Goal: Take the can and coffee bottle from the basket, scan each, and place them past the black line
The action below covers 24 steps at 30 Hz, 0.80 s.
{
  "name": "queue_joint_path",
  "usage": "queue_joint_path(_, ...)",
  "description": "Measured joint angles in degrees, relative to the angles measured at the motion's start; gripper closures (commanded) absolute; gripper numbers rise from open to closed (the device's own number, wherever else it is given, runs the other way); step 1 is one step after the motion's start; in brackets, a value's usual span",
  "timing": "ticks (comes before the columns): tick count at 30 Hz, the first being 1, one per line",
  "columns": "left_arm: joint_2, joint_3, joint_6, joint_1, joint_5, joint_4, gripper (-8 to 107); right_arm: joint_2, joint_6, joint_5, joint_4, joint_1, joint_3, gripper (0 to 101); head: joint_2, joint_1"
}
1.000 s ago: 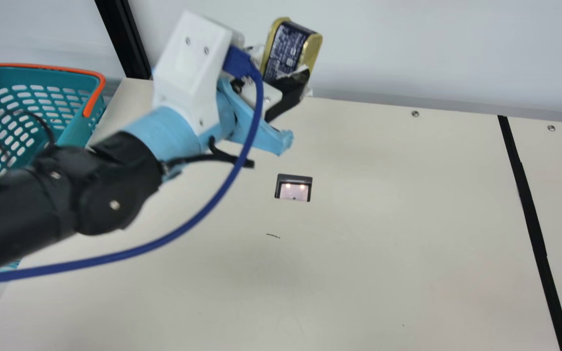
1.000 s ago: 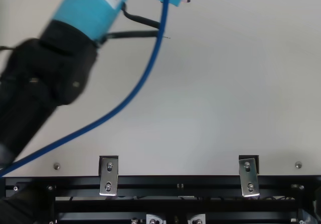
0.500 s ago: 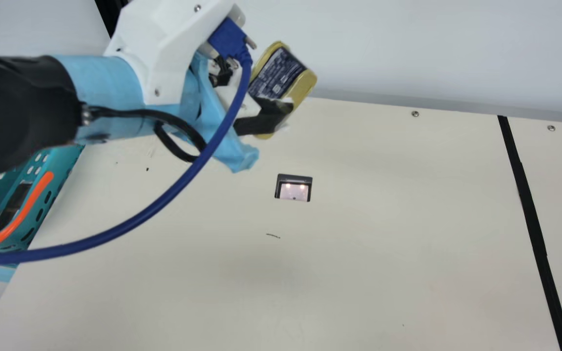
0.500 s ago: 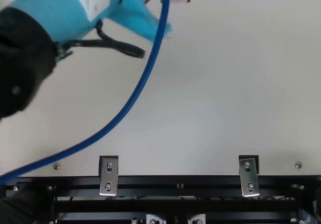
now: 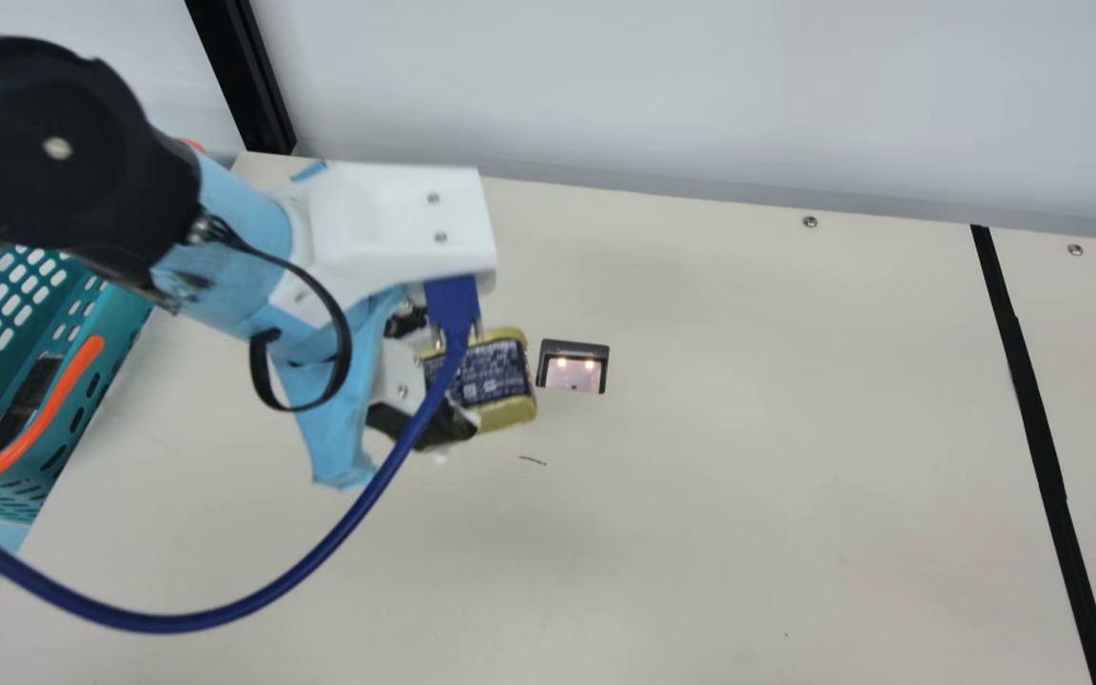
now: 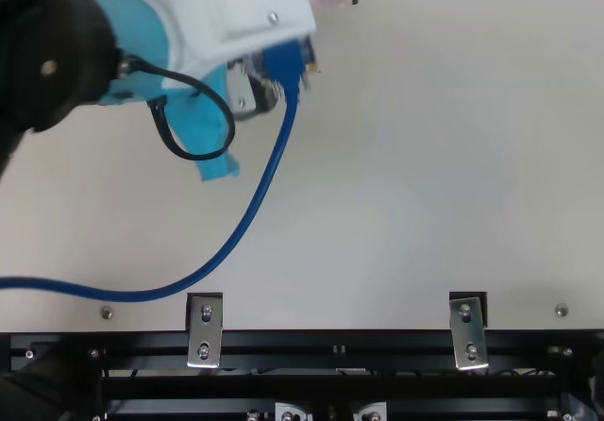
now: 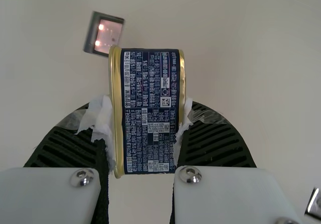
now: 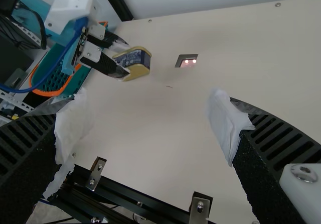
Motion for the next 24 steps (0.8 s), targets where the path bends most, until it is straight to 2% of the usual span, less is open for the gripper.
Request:
queue_joint_path(6, 5.29, -2.42, 3.88, -2.90, 1.42, 1.31, 89, 0.00, 0.00, 0.00, 0.00, 0.00, 0.00, 0, 0.00, 0.00)
queue_joint_path(15, 14.06, -5.92, 5.26, -7.86, -0.97, -0.17, 89, 0.00, 0.00, 0.00, 0.00, 0.00, 0.00, 0, 0.00, 0.00)
queue_joint_path(21, 18.33, -6.14, 6.15, -10.14, -2.53, -1.16, 89, 0.00, 0.00, 0.00, 0.00, 0.00, 0.00, 0, 0.00, 0.00)
queue_joint_path(23, 18.81, -6.14, 6.35, -10.50, -3.40, -0.90, 9, 0.00, 0.00, 0.00, 0.00, 0.00, 0.00, 0, 0.00, 0.00)
queue_joint_path(24, 18.85, -6.04, 6.45, -10.47, -3.60, -0.90, 9, 0.00, 0.00, 0.00, 0.00, 0.00, 0.00, 0, 0.00, 0.00)
